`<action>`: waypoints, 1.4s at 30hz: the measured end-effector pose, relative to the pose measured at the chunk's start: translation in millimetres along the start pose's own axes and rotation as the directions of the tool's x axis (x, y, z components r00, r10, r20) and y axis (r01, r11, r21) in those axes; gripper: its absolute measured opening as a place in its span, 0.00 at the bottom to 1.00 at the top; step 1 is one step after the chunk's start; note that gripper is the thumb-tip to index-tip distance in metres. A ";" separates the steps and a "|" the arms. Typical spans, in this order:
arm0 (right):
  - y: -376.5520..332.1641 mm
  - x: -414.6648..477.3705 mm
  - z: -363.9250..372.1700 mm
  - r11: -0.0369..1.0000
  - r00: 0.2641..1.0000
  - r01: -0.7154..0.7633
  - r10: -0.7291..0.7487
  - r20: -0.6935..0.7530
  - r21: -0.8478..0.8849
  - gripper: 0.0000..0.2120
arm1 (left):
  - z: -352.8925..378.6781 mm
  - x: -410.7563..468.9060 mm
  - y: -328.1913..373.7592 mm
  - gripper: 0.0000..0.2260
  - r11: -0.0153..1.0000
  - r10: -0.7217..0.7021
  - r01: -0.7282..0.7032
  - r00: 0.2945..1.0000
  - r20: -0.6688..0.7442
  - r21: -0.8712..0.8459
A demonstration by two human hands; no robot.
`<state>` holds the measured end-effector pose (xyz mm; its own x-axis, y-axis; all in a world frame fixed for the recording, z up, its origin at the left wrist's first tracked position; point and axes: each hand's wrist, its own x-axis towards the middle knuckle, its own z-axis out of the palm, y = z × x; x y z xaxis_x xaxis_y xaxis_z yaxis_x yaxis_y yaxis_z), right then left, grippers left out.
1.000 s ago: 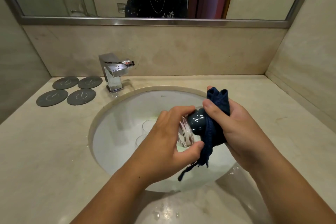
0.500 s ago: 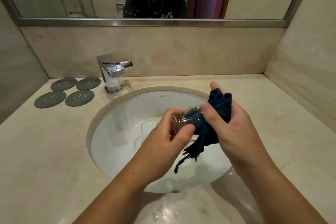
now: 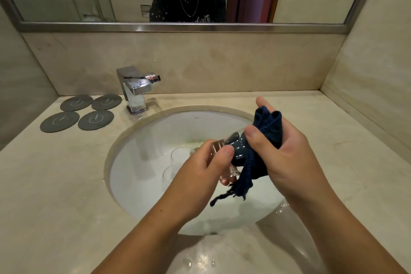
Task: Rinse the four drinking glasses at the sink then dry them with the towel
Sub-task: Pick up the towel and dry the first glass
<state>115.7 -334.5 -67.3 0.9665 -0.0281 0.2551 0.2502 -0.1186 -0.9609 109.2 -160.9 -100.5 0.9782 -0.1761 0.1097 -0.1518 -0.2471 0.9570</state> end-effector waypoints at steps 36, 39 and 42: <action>-3.2 -1.2 -3.2 0.999 0.999 -0.032 0.032 -0.009 0.019 0.19 | -9.0 -4.2 2.0 0.25 0.969 0.122 -0.120 0.992 0.004 0.216; -3.0 -0.3 -7.2 1.000 0.977 -0.002 0.002 -0.212 0.000 0.16 | -9.9 -1.5 -1.4 0.21 0.996 0.042 -0.037 0.998 -0.053 0.080; -5.4 -5.3 -9.2 0.993 0.906 0.099 -0.119 -0.406 -0.069 0.17 | -11.6 1.0 -0.7 0.19 0.995 -0.039 0.029 0.993 -0.112 -0.093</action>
<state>108.6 -342.8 -62.4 0.8230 -0.4139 0.3891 0.3402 -0.1895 -0.9211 112.0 -149.8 -97.9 0.9931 -0.0581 0.1014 -0.1096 -0.1627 0.9806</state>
